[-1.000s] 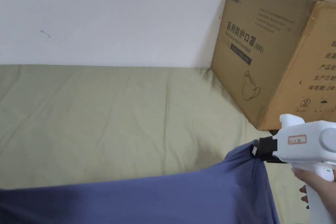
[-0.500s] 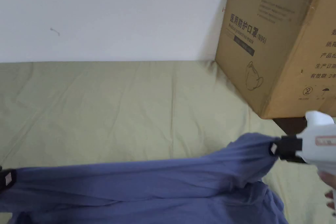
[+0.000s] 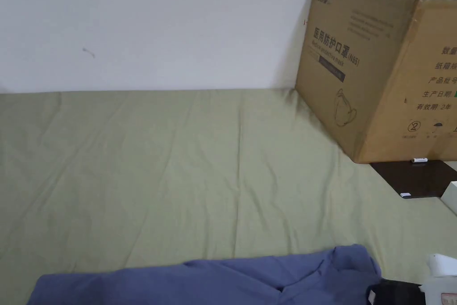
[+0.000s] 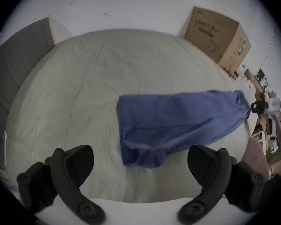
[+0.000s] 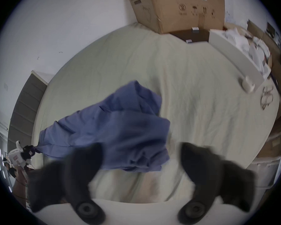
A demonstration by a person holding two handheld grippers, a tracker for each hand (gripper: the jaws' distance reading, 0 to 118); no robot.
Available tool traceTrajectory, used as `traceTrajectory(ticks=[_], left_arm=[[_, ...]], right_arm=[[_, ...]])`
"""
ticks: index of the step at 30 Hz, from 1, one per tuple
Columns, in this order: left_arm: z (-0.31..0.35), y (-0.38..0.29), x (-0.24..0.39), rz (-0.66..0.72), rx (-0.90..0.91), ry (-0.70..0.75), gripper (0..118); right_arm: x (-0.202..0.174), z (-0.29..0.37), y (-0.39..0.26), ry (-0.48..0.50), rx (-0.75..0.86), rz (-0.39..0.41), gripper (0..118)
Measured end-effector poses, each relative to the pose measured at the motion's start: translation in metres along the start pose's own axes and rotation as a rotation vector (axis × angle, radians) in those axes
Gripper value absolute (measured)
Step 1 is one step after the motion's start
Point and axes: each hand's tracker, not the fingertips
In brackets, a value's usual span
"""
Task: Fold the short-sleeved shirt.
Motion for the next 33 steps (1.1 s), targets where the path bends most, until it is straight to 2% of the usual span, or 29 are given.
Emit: traceTrajectory(ticks=[1,6,8,9,10,11,13,15,16,17,18,19,20,21,23,24,26,28,30,33], left_arm=[[0.008,0.004,0.004,0.014,0.024,-0.011,116],[0.063,0.026,0.034,0.045,0.296,-0.027,116],[0.084,0.027,0.056,0.057,0.462,0.017,116],[0.095,0.025,0.069,0.055,0.561,0.056,116],[0.104,0.023,0.079,0.047,0.642,0.076,116],[0.112,0.02,0.09,0.039,0.719,0.096,116],[0.124,0.014,0.111,0.002,0.847,0.121,115],[0.127,0.005,0.126,-0.025,0.927,0.17,109],[0.128,0.002,0.132,-0.034,0.944,0.18,97],[0.128,-0.001,0.138,-0.036,0.936,0.174,70],[0.128,-0.004,0.144,-0.036,0.932,0.165,20],[0.127,-0.004,0.147,-0.034,0.928,0.173,0],[0.126,-0.004,0.149,-0.025,0.896,0.209,0],[0.125,-0.004,0.15,-0.022,0.874,0.223,0],[0.124,-0.004,0.142,0.011,0.849,0.152,0],[0.126,-0.002,0.138,0.017,0.843,0.17,0],[0.129,0.003,0.127,0.032,0.821,0.143,0],[0.131,0.014,0.094,0.093,0.754,0.033,0],[0.122,0.031,0.052,0.159,0.608,-0.064,0],[0.083,0.043,-0.019,0.323,0.234,-0.287,0]], right_arm=[[-0.006,0.007,0.003,0.023,0.033,0.016,114],[-0.06,0.066,0.007,0.142,0.323,0.08,117],[-0.086,0.095,-0.007,0.165,0.564,0.101,117],[-0.098,0.11,-0.02,0.164,0.759,0.074,117],[-0.109,0.119,-0.03,0.15,0.889,0.081,117],[-0.123,0.122,-0.042,0.14,1.048,0.15,117],[-0.142,0.116,-0.054,0.124,1.167,0.273,117],[-0.165,0.106,-0.061,-0.036,1.049,0.244,116],[-0.169,0.102,-0.061,-0.018,0.983,0.255,113],[-0.168,0.098,-0.065,0.058,0.96,0.272,99],[-0.167,0.097,-0.071,0.119,0.978,0.292,57],[-0.171,0.099,-0.075,0.077,0.999,0.287,20],[-0.176,0.1,-0.078,0.006,1.024,0.305,9],[-0.177,0.101,-0.079,-0.009,1.03,0.297,9],[-0.173,0.107,-0.077,0.09,1.002,0.247,9],[-0.173,0.109,-0.074,0.116,0.965,0.236,9],[-0.172,0.113,-0.071,0.102,0.951,0.233,9],[-0.171,0.12,-0.067,0.082,0.952,0.233,9],[-0.167,0.127,-0.067,0.11,0.957,0.215,9],[-0.168,0.13,-0.067,0.115,0.938,0.243,9]])
